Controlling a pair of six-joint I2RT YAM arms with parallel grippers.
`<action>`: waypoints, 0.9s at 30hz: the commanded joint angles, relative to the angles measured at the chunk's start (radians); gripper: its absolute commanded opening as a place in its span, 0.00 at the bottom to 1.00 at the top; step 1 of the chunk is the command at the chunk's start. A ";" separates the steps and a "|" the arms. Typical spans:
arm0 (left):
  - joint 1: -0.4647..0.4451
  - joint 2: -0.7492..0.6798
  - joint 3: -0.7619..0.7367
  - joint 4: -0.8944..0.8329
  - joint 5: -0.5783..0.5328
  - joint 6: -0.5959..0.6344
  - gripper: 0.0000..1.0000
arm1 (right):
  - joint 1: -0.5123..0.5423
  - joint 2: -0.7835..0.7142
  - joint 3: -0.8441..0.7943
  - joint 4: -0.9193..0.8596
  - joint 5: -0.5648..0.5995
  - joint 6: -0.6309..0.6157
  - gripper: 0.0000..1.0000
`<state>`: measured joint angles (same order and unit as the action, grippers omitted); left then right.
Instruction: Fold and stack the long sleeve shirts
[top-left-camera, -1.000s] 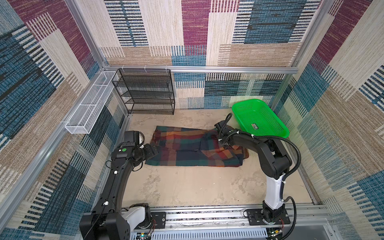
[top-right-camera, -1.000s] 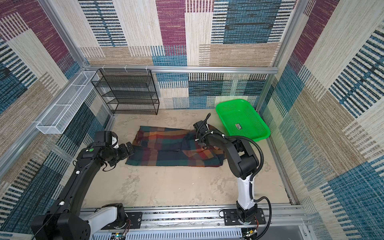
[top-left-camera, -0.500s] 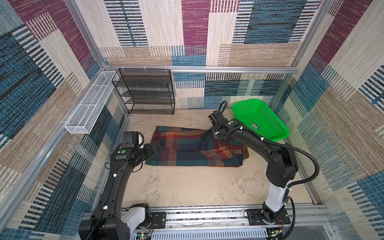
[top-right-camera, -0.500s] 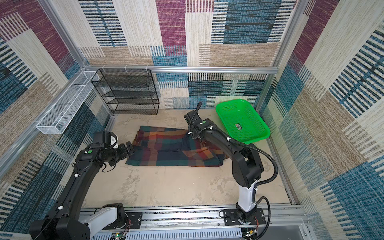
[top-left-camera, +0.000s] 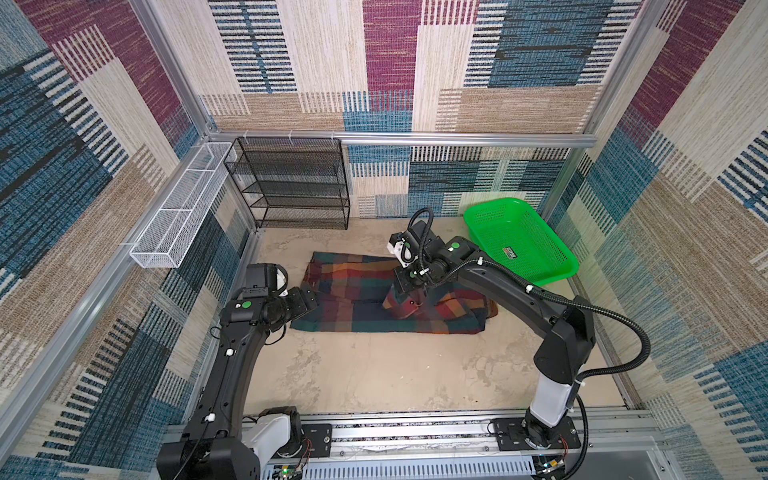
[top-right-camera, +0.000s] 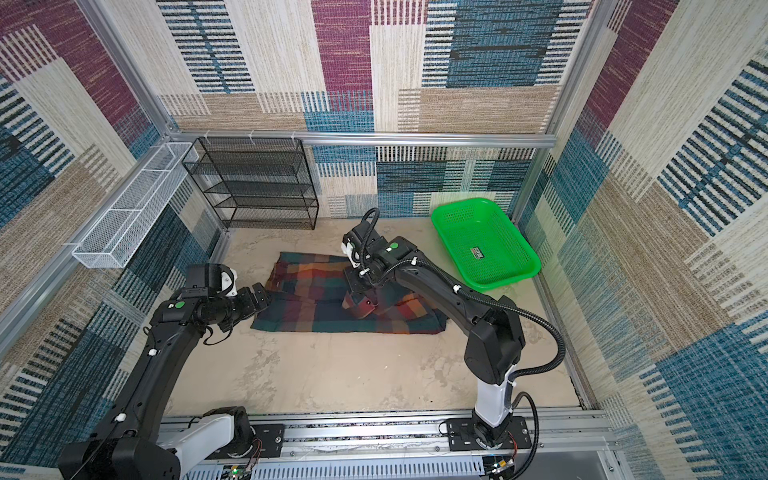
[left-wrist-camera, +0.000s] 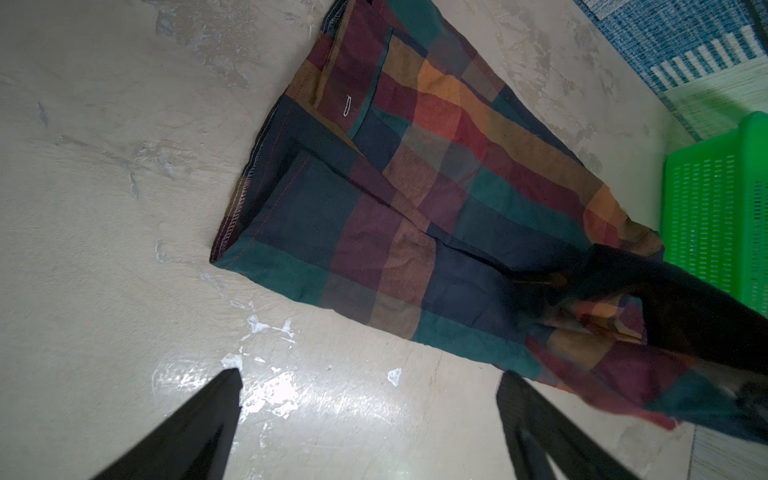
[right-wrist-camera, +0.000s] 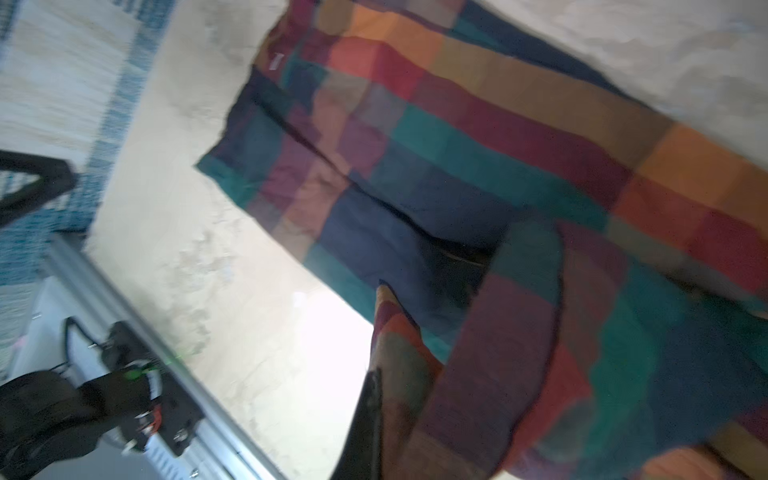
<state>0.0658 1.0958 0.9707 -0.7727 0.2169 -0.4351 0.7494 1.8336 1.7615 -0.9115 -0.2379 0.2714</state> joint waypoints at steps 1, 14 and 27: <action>0.002 -0.004 -0.003 0.015 0.020 0.021 0.99 | 0.008 0.007 0.012 0.083 -0.176 0.050 0.00; -0.051 -0.195 -0.100 0.121 0.321 0.043 0.99 | 0.021 0.106 0.064 0.154 -0.307 0.094 0.00; -0.054 -0.440 -0.117 0.044 0.106 0.061 0.99 | 0.058 0.291 0.135 0.276 -0.301 0.246 0.00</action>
<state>0.0120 0.6590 0.8566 -0.7200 0.3649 -0.4042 0.8059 2.1063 1.8736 -0.7128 -0.5453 0.4507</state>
